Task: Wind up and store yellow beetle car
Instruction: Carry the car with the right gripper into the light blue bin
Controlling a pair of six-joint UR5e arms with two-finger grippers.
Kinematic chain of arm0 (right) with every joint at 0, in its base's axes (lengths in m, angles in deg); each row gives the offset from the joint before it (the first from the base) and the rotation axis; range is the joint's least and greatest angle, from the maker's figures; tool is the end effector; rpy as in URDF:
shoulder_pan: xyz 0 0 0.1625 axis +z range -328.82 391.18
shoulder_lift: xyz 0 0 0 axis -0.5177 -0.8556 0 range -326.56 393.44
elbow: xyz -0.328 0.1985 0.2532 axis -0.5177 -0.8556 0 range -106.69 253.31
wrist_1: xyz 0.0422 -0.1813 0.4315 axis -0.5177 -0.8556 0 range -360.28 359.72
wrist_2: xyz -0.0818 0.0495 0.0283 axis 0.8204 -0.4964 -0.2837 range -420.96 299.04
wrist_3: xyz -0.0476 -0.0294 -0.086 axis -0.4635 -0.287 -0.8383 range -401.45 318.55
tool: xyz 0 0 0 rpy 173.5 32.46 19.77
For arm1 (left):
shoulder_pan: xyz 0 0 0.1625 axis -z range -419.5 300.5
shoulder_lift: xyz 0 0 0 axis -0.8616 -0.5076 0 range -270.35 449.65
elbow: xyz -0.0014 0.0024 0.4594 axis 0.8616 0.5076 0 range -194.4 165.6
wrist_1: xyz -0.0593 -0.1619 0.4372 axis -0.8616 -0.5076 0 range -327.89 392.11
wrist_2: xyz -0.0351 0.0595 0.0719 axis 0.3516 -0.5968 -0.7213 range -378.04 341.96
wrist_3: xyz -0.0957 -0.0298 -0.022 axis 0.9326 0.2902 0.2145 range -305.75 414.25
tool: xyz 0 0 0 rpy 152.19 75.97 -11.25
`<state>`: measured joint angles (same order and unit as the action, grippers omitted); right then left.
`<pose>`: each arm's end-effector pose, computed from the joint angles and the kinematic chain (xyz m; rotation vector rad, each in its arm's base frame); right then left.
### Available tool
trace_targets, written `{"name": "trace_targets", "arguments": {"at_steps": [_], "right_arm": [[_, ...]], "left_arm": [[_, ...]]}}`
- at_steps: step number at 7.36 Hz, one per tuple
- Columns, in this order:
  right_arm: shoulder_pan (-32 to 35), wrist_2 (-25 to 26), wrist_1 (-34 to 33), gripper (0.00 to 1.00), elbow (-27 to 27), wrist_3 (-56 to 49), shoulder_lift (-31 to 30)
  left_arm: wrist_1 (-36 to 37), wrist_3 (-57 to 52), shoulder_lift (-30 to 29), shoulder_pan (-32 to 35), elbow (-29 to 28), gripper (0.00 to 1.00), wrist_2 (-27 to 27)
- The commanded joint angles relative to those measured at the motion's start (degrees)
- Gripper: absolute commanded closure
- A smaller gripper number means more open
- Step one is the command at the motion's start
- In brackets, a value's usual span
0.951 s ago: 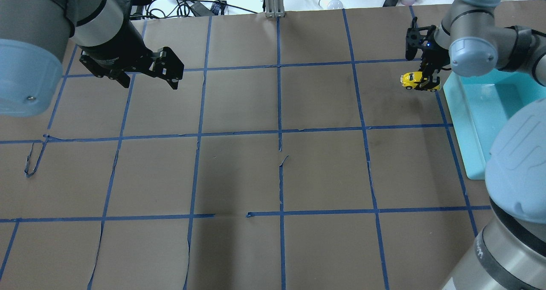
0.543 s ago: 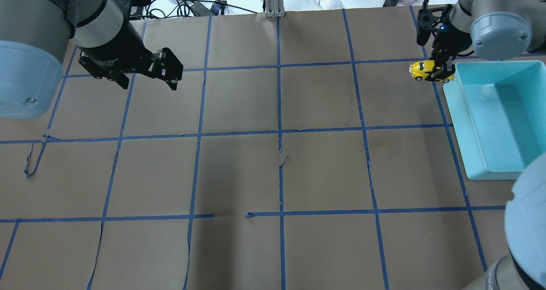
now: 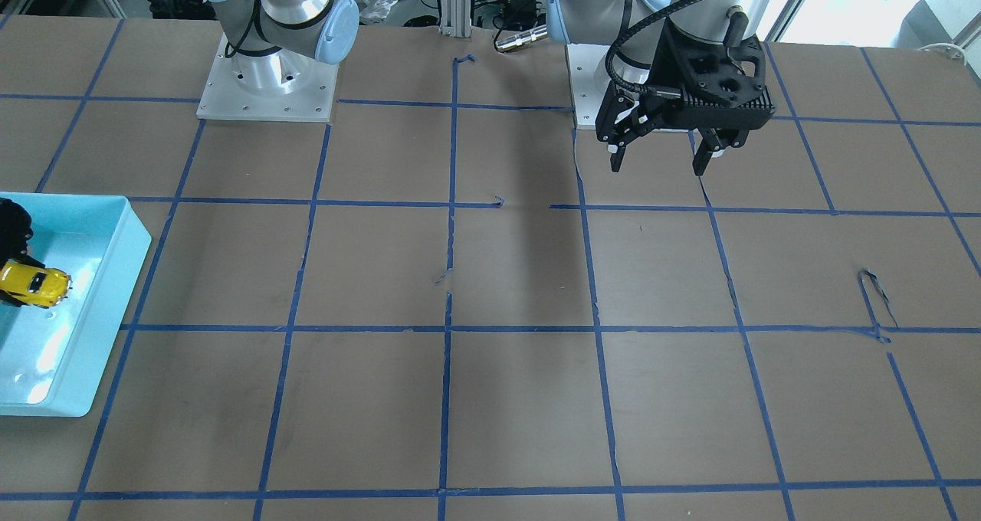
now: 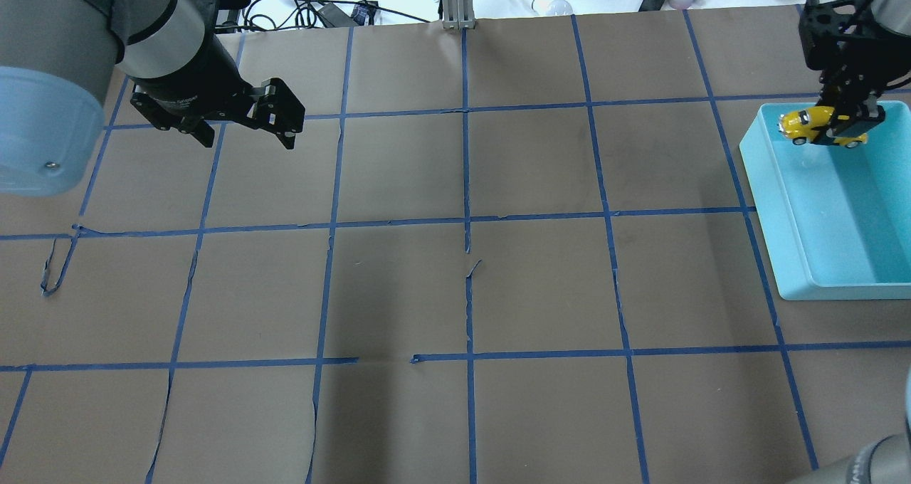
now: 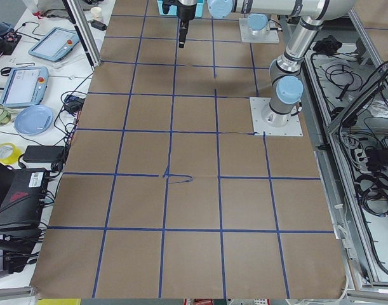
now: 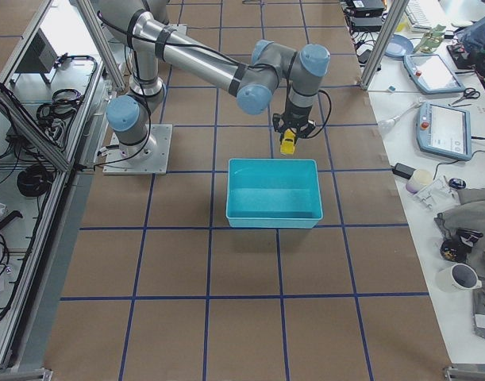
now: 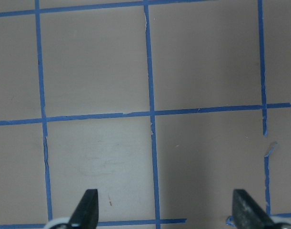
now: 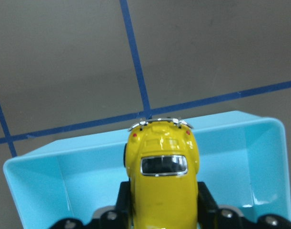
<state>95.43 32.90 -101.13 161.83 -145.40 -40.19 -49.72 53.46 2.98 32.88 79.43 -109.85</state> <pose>-0.1718 -0.6470 0.3785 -1.9600 2.4060 0.1408 -0.1522 -0.5306 0.5289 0.0825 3.1037 -0.2088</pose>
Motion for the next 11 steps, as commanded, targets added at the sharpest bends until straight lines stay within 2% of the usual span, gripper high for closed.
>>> {"name": "trace_targets", "arguments": {"at_steps": [1, 3, 5, 10, 11], "right_arm": [[-5.2, 2.1, -6.6, 1.00, 5.2, -6.8, 0.9], [-9.8, 3.2, -8.4, 1.00, 6.3, -11.0, 2.7], [-9.8, 3.2, -12.3, 1.00, 6.5, -11.0, 6.5], [-8.6, 2.6, -14.4, 1.00, 10.4, -10.6, 8.7], [-8.6, 2.6, -16.6, 0.90, 10.3, -11.0, 9.9]], "left_arm": [[0.4, 0.0, 0.1, 0.0, 0.2, 0.00, 0.1], [0.4, 0.0, 0.2, 0.0, 0.2, 0.00, 0.0], [0.4, 0.0, 0.0, 0.0, 0.2, 0.00, 0.1], [0.4, -0.1, 0.1, -0.3, -0.1, 0.00, 0.1], [0.4, -0.1, 0.2, -0.3, 0.2, 0.00, 0.0]]}}
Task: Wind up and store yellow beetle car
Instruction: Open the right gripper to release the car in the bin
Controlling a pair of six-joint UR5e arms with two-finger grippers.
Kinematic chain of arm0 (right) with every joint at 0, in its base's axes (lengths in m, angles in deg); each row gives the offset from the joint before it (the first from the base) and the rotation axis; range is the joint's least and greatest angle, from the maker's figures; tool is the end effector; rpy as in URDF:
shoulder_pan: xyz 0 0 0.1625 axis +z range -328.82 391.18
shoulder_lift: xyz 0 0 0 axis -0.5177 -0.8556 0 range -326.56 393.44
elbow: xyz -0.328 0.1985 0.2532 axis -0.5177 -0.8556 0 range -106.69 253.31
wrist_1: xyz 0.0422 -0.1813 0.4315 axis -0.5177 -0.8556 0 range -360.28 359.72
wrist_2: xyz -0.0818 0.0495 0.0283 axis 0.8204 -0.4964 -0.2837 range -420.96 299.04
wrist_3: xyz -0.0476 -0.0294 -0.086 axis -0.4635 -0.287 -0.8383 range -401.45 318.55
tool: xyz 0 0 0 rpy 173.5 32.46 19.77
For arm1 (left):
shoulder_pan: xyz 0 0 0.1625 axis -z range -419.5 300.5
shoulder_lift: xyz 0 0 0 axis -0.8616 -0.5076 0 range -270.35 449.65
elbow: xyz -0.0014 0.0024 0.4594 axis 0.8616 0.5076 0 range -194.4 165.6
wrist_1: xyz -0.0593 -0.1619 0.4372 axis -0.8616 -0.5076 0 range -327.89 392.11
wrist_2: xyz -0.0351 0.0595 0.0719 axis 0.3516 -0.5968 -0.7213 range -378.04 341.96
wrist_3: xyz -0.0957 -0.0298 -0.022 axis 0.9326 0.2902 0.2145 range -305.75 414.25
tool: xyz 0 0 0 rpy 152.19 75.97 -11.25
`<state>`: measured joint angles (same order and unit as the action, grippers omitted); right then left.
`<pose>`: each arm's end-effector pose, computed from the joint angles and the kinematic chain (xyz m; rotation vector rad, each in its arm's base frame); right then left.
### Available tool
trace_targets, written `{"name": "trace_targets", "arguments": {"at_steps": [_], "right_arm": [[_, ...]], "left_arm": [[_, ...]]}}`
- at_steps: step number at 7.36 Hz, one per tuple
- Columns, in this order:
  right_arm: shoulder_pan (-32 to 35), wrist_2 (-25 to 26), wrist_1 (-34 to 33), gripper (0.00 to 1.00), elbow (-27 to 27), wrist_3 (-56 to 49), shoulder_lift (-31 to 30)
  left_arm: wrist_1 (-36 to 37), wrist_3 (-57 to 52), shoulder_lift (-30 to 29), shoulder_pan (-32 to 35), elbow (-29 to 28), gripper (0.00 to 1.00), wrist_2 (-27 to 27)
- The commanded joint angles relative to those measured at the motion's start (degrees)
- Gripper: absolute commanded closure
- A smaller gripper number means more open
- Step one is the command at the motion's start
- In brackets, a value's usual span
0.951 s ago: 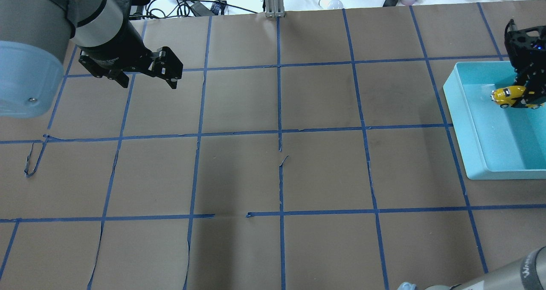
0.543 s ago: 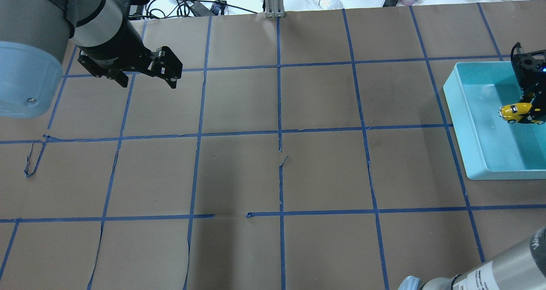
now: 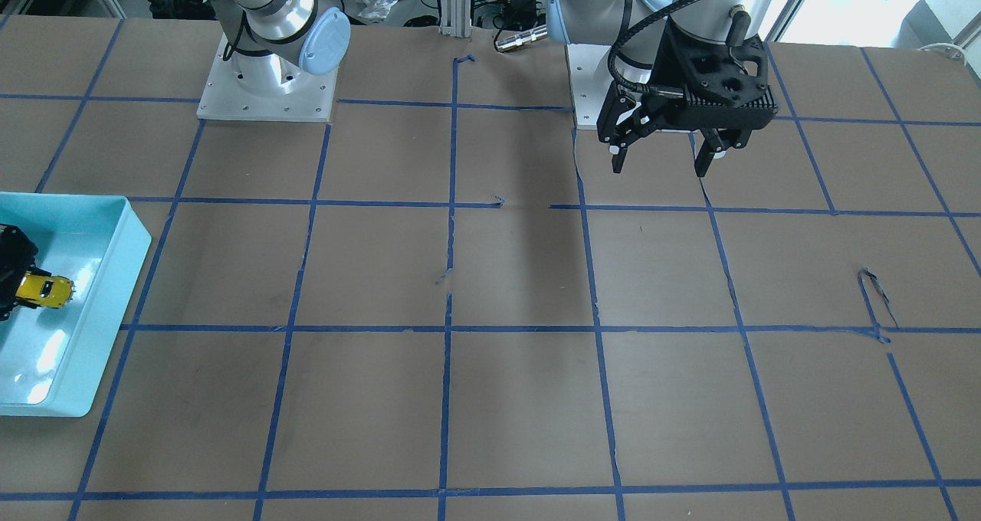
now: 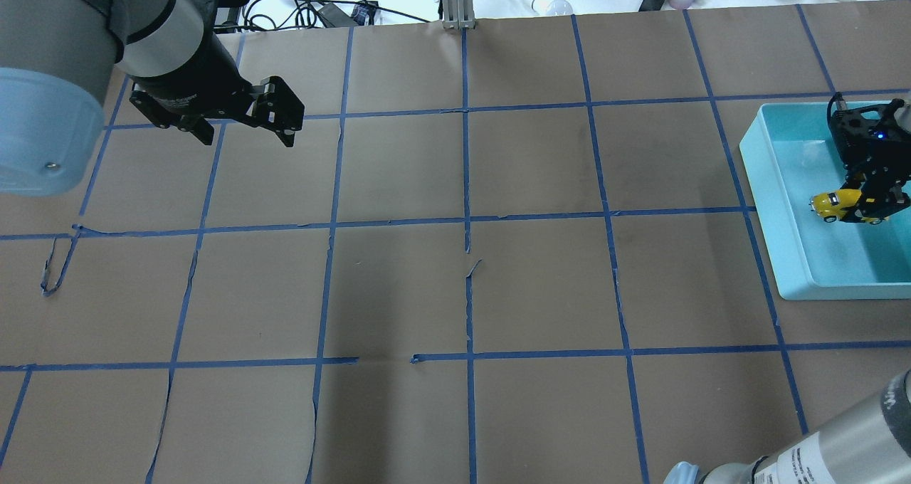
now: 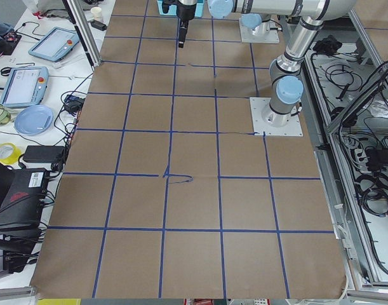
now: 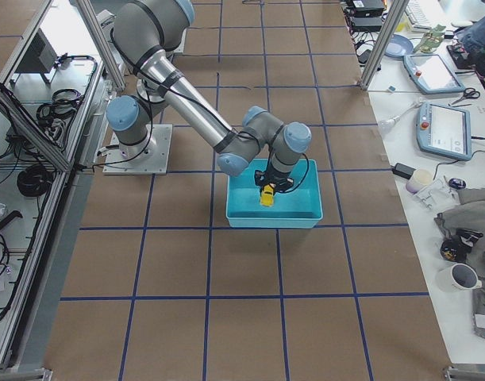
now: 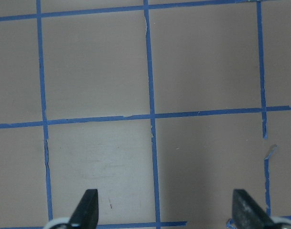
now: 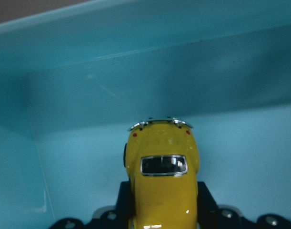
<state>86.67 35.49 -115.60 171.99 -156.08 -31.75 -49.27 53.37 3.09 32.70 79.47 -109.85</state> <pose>-0.2696 -0.6070 0.2159 -1.9569 2.3084 0.2215 -0.1505 -0.5310 0.5304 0.0798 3.1026 -0.2228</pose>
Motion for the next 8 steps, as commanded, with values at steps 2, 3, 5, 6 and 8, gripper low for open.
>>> {"name": "trace_targets", "arguments": {"at_steps": [2, 3, 5, 6, 8], "right_arm": [[0.2, -1.5, -2.0, 0.00, 0.1, 0.6, 1.1], [0.4, -2.6, -2.0, 0.00, -0.1, 0.9, 0.5], [2.1, -3.2, -1.3, 0.00, -0.2, 6.2, -6.0], [2.9, -3.3, -0.3, 0.00, -0.3, 16.4, -10.1], [7.5, -3.4, 4.8, 0.00, -1.1, 36.6, -17.4]], "left_arm": [[0.0, 0.0, 0.0, -0.1, -0.1, 0.00, 0.1], [0.1, -0.1, 0.1, -0.3, -0.3, 0.00, 0.0], [0.1, -0.1, 0.0, -0.3, -0.1, 0.00, 0.1], [0.1, -0.4, 0.0, -0.5, -0.3, 0.00, 0.1], [0.1, -0.1, 0.0, -0.4, -0.2, 0.00, 0.2]]}}
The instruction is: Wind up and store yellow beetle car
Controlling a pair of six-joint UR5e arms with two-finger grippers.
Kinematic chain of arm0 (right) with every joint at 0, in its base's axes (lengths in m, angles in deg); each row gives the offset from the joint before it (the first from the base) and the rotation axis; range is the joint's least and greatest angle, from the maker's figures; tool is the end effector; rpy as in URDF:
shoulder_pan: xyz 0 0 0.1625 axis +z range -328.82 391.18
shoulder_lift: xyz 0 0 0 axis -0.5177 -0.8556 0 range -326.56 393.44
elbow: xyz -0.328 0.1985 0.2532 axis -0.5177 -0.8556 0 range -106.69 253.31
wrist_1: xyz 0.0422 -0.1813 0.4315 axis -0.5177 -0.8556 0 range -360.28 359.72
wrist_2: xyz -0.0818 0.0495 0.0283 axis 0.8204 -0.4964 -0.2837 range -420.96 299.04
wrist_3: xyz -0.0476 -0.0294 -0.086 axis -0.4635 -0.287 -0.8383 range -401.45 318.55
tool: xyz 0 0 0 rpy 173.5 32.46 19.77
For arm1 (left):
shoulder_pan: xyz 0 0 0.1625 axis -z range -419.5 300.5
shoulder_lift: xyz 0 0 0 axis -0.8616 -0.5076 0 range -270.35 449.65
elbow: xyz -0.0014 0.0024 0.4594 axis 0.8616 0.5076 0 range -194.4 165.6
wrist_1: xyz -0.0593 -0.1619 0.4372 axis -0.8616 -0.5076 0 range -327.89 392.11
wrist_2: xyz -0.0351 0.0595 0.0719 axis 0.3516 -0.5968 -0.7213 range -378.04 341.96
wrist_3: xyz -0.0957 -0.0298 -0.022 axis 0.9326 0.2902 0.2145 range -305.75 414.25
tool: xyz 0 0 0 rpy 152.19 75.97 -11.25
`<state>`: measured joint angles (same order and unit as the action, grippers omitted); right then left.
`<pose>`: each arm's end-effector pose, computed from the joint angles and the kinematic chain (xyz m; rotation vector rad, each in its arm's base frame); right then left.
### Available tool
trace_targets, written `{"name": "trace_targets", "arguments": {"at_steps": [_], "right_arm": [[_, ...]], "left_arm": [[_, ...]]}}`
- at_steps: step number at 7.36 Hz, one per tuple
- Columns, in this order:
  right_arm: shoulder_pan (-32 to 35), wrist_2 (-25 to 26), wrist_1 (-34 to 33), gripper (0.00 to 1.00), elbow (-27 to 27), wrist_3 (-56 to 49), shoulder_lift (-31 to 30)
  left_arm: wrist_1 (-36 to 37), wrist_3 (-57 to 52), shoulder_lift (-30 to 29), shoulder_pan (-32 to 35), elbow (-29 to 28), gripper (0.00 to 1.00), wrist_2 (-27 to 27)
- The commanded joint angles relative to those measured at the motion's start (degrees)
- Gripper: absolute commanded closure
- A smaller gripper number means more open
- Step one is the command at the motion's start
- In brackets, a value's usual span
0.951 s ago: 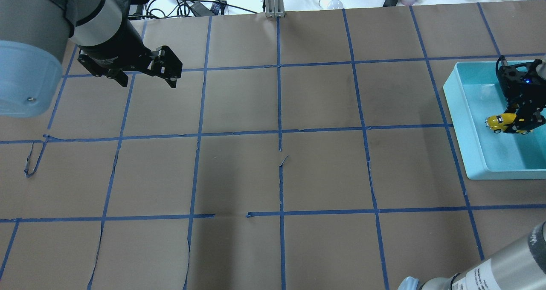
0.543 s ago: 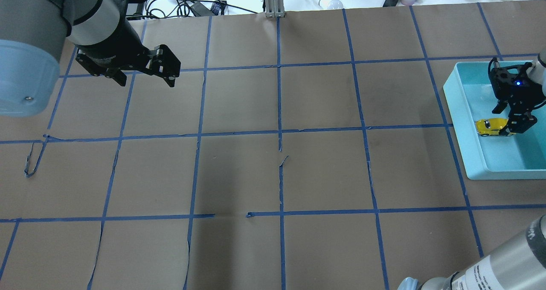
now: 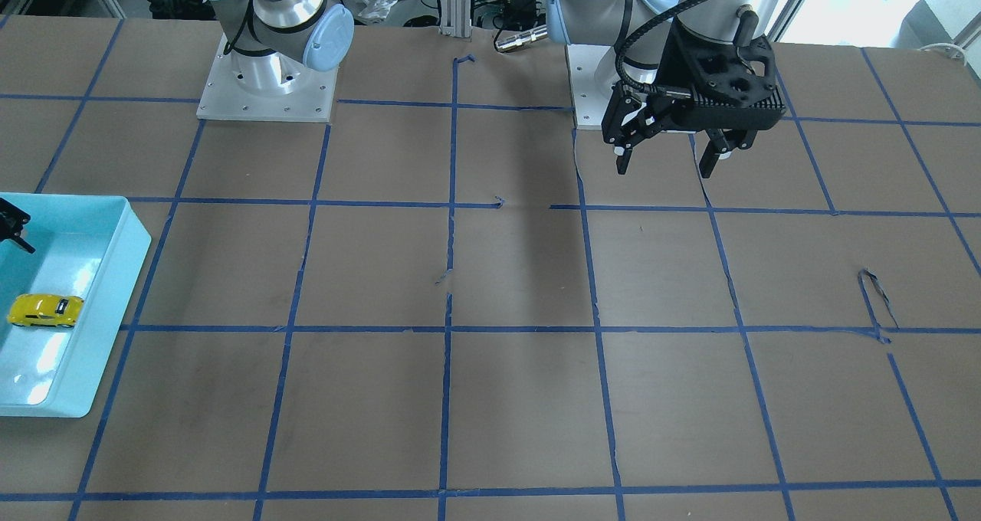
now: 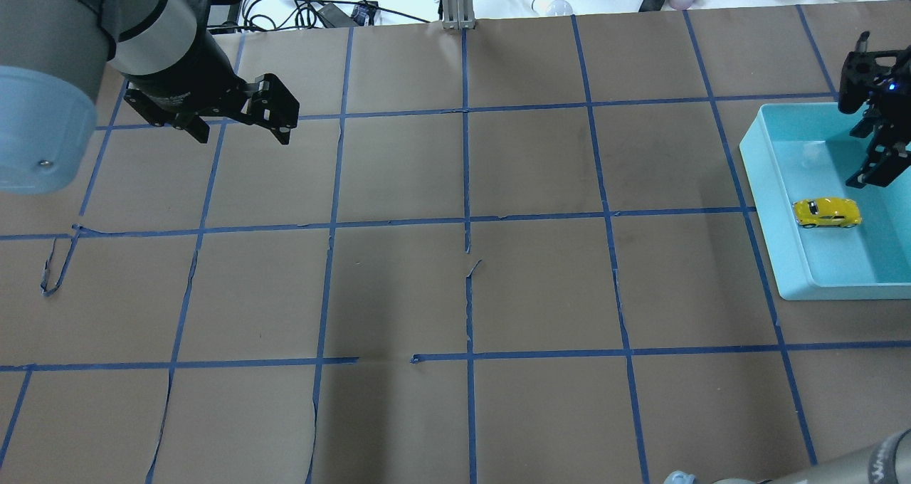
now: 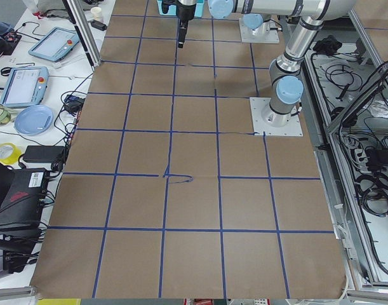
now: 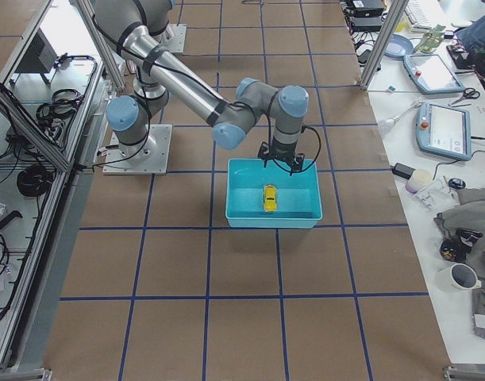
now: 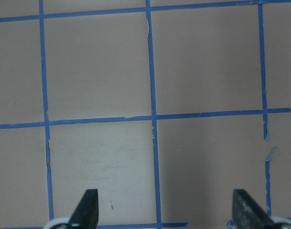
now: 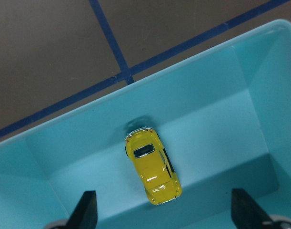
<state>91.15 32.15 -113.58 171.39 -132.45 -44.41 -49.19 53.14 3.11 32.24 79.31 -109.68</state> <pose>-0.2021 -0.6047 0.3590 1.5545 -2.6451 -0.0316 -0.1465 -0.5325 0.5323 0.0739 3.1044 -0.2297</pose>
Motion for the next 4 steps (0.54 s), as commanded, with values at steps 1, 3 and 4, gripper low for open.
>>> {"name": "trace_targets", "arguments": {"at_steps": [1, 3, 4], "right_arm": [[5.7, 0.9, 7.1, 0.00, -1.1, 28.3, -7.6], [11.6, -0.1, 13.3, 0.00, -1.8, 57.3, -10.5], [16.5, 0.1, 13.4, 0.00, -2.0, 63.2, -11.6]], "left_arm": [[0.0, 0.2, 0.0, -0.1, -0.1, 0.00, 0.0], [0.0, 0.1, 0.1, -0.2, -0.1, 0.00, 0.0], [0.0, 0.2, 0.0, -0.1, 0.0, 0.00, 0.1]]}}
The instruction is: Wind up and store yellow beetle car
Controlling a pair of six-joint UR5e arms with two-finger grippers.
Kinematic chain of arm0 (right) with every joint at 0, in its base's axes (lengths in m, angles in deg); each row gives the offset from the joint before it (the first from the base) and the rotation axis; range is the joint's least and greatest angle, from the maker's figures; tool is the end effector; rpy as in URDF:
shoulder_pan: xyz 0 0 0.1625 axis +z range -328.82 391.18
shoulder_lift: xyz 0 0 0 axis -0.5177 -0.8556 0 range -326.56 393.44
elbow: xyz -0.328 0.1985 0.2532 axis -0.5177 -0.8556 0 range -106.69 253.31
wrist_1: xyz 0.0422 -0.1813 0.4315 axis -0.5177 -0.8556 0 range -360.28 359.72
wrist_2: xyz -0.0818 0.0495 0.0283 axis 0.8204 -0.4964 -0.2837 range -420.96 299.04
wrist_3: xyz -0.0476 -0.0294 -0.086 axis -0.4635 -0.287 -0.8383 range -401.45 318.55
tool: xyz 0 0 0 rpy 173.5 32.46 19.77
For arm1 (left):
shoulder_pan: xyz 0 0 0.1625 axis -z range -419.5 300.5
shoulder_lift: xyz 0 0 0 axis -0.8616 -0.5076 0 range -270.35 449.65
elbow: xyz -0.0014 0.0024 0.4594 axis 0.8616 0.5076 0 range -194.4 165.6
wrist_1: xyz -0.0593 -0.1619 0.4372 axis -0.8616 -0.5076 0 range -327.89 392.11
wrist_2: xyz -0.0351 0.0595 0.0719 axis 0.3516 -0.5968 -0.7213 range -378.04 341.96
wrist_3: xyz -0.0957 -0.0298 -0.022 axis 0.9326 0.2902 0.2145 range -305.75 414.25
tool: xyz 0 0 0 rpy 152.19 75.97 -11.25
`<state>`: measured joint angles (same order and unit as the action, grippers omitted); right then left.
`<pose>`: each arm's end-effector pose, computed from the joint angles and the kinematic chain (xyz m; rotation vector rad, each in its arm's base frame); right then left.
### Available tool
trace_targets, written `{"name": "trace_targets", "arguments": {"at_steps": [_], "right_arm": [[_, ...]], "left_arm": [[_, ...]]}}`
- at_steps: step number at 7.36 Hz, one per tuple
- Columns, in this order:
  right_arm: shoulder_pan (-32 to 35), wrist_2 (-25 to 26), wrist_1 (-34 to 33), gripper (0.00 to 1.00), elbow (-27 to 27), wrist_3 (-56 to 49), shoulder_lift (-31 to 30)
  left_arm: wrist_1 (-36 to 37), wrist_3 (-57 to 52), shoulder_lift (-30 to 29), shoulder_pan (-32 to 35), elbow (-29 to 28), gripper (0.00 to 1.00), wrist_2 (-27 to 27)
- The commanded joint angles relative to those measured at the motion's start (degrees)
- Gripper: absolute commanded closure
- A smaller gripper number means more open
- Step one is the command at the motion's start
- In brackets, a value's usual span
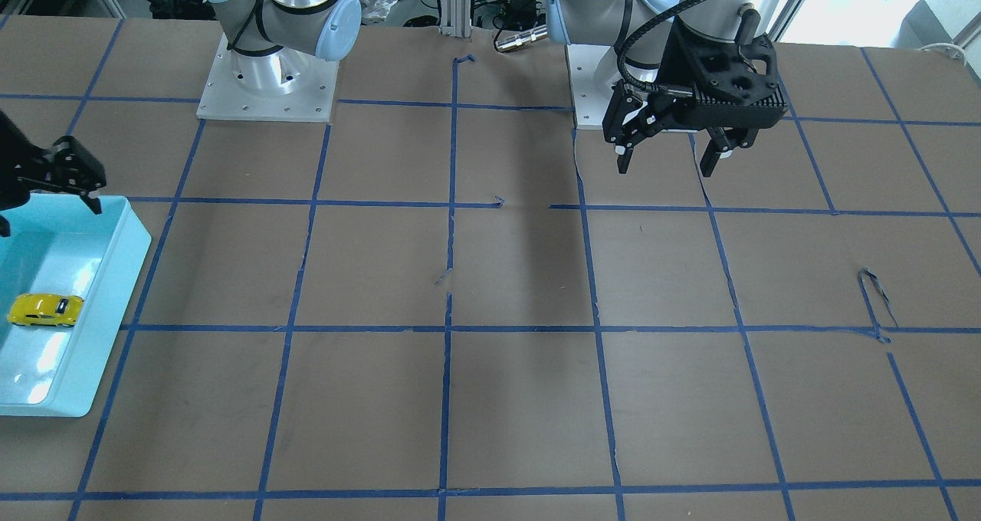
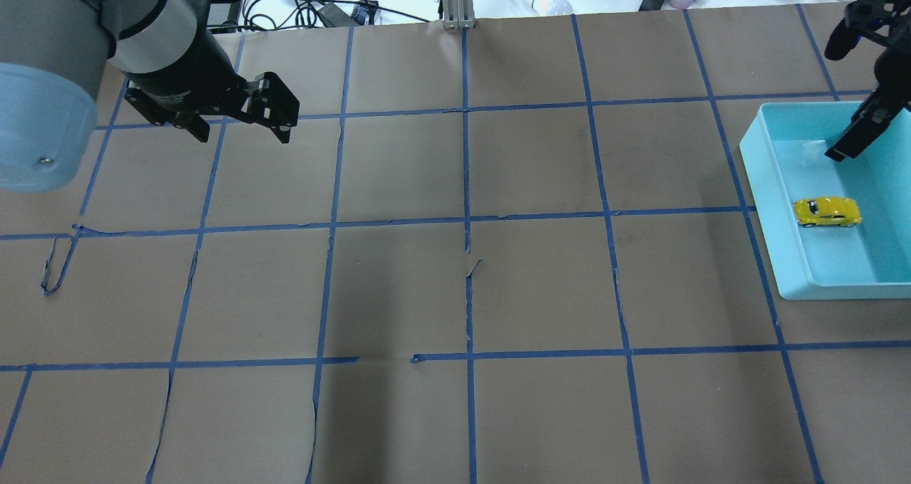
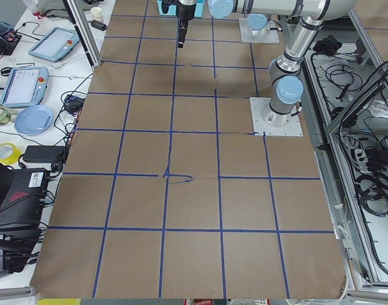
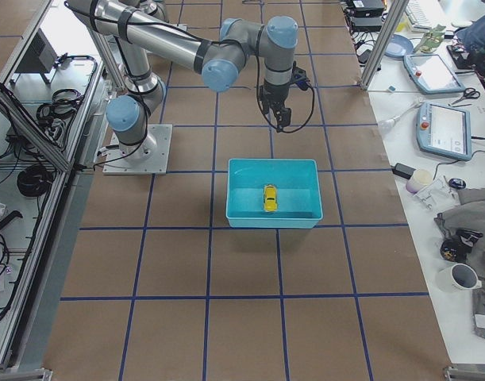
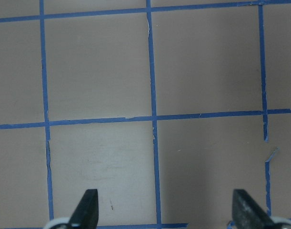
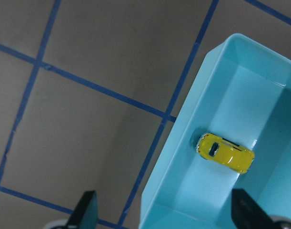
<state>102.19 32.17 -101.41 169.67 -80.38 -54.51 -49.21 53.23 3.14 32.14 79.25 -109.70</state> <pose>-0.0637 -0.5775 0.4583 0.5296 -3.0247 0.0236 -0.1456 -0.5326 0.5332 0.0686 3.1040 -0.2316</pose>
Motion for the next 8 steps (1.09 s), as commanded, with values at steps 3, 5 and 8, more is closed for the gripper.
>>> {"name": "trace_targets", "arguments": {"at_steps": [3, 5, 8], "right_arm": [[15.6, -0.1, 4.8, 0.00, -1.9, 29.6, -2.6], [15.9, -1.1, 7.2, 0.00, -4.2, 41.0, -3.4], [18.3, -1.5, 8.6, 0.00, -3.8, 46.1, -3.8]], "left_arm": [[0.0, 0.1, 0.0, 0.0, 0.0, 0.00, 0.1], [0.0, 0.1, 0.0, 0.0, -0.1, 0.00, 0.0], [0.1, 0.1, 0.0, -0.1, -0.1, 0.00, 0.0]]}}
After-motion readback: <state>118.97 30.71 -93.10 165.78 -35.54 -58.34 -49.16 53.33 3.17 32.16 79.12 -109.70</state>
